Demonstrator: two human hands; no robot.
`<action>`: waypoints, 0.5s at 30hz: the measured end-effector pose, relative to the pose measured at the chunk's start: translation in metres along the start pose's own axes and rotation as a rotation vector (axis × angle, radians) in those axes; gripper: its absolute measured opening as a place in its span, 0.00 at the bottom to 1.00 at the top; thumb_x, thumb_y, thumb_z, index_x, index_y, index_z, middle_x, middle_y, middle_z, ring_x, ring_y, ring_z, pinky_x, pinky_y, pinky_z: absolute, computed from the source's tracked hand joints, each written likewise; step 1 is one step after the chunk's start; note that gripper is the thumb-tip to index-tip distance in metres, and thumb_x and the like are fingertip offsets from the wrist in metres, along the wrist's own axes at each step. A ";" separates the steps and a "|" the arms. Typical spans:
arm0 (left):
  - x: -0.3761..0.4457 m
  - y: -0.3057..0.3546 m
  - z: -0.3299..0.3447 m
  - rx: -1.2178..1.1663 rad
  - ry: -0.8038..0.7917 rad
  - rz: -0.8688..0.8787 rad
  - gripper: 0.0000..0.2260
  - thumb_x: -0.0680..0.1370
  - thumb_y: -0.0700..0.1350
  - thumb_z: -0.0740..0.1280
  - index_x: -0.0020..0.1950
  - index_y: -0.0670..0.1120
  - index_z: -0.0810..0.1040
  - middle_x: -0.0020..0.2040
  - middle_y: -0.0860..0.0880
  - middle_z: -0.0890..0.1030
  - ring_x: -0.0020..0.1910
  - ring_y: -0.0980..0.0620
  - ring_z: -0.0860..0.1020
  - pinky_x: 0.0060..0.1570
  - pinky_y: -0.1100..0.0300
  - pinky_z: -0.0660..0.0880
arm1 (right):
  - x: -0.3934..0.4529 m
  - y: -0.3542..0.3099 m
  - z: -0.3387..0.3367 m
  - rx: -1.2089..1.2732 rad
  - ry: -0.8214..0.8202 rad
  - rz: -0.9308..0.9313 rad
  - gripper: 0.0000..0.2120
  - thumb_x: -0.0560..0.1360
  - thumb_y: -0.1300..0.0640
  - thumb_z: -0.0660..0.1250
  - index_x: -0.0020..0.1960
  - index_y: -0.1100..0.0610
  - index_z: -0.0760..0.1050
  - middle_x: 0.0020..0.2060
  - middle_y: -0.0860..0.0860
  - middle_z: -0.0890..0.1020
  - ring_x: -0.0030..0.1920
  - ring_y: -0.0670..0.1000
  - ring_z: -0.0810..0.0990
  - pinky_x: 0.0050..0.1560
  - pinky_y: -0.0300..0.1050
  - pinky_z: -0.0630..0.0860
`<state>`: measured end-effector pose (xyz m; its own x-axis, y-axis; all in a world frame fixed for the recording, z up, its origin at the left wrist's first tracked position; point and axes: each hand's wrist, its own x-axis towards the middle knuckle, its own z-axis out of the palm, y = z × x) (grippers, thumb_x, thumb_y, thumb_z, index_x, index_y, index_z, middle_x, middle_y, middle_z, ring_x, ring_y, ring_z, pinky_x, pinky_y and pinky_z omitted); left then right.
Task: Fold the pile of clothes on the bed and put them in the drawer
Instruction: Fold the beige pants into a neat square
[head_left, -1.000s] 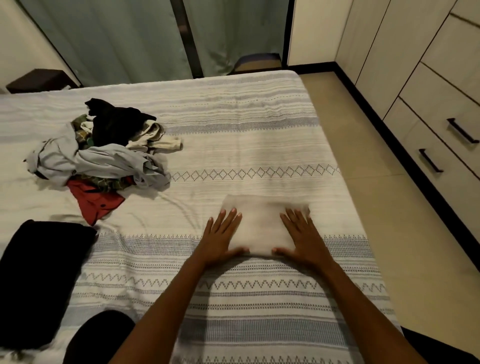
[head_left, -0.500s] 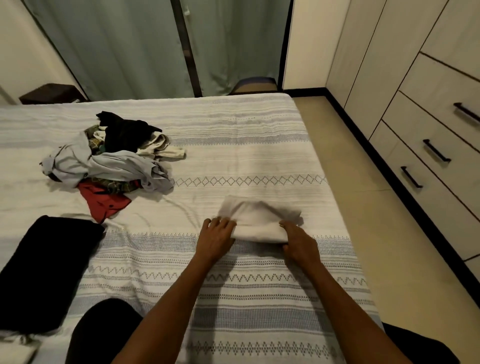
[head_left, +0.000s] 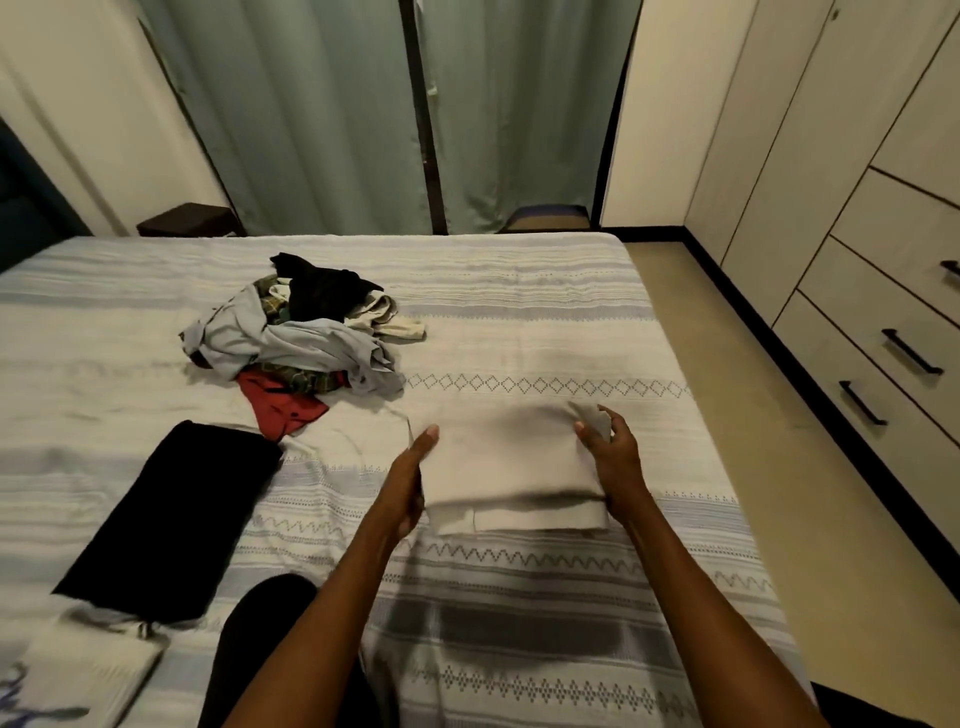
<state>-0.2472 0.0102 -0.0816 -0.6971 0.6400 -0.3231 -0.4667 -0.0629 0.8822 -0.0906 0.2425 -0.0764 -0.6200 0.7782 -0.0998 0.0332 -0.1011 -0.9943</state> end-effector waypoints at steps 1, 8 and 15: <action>-0.008 -0.002 -0.006 -0.056 -0.004 -0.049 0.19 0.79 0.54 0.68 0.67 0.46 0.78 0.60 0.43 0.83 0.60 0.42 0.80 0.62 0.45 0.75 | -0.002 0.000 0.010 0.052 0.003 0.050 0.15 0.79 0.58 0.70 0.64 0.54 0.74 0.54 0.49 0.81 0.52 0.50 0.80 0.47 0.40 0.77; -0.059 0.025 -0.069 0.125 0.189 -0.092 0.07 0.75 0.47 0.69 0.52 0.49 0.80 0.45 0.50 0.84 0.39 0.52 0.81 0.33 0.60 0.72 | -0.007 -0.013 0.088 0.152 -0.231 0.453 0.22 0.75 0.48 0.74 0.63 0.60 0.78 0.55 0.59 0.84 0.53 0.60 0.83 0.51 0.56 0.81; -0.102 0.059 -0.151 0.090 0.538 -0.038 0.04 0.71 0.41 0.70 0.45 0.43 0.81 0.41 0.40 0.81 0.36 0.45 0.80 0.37 0.56 0.76 | -0.026 -0.009 0.172 -0.149 -0.730 0.537 0.19 0.71 0.54 0.75 0.60 0.59 0.81 0.50 0.55 0.83 0.45 0.55 0.80 0.43 0.46 0.78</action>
<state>-0.2857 -0.1747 -0.0487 -0.8717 0.1572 -0.4642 -0.4651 0.0331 0.8846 -0.2099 0.1169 -0.0582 -0.8318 0.0598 -0.5518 0.5290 -0.2156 -0.8208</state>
